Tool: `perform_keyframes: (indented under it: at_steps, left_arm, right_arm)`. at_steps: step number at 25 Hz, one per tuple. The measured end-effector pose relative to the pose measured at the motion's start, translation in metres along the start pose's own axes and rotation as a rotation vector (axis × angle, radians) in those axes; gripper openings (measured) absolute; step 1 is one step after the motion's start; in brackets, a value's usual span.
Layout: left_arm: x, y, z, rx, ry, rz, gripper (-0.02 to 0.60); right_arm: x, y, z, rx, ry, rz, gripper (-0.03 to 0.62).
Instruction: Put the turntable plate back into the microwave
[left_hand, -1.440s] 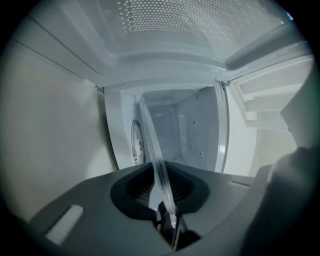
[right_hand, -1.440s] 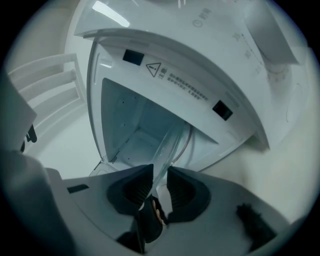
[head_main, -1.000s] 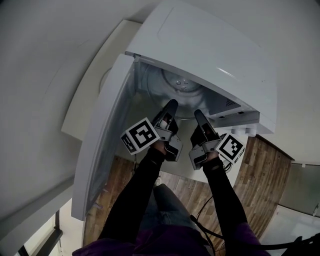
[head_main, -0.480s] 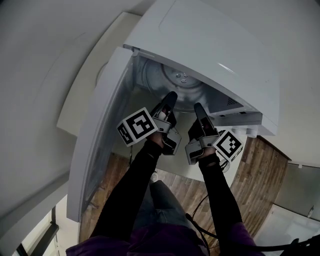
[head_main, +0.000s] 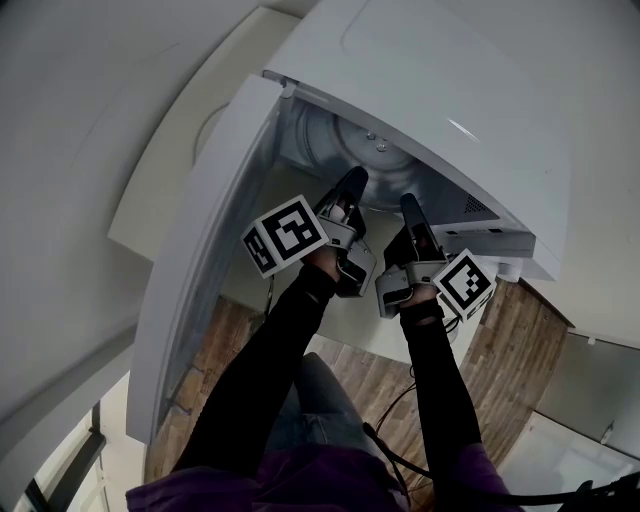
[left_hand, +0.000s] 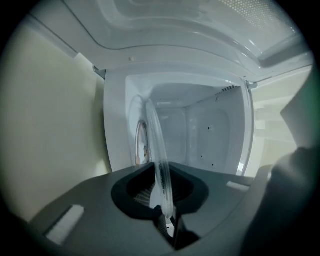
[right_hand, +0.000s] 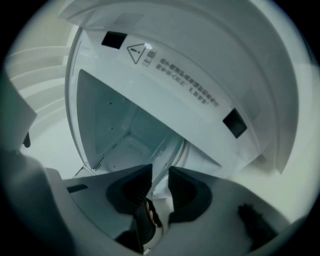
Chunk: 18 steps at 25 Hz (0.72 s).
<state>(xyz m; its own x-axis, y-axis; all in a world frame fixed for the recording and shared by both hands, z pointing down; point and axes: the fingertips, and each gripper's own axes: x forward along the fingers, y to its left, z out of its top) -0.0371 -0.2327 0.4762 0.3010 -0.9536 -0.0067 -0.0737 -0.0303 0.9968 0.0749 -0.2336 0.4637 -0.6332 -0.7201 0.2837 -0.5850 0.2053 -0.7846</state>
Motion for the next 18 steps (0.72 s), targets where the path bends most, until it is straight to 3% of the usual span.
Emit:
perform_keyframes:
  at_steps: [7,13,18]
  left_arm:
    - [0.008,0.002,0.003,0.006,-0.017,0.013,0.043]
    - [0.008,0.004,0.006,-0.017,-0.058,0.033,0.038]
    - [0.008,0.005,0.003,-0.039,-0.071,0.042,0.035]
  right_arm:
    - [0.007,-0.005,0.006,-0.030,-0.002,-0.038,0.101]
    - [0.015,0.000,0.003,0.013,-0.007,0.006,0.103]
    - [0.011,-0.003,0.004,-0.018,-0.022,-0.064,0.107]
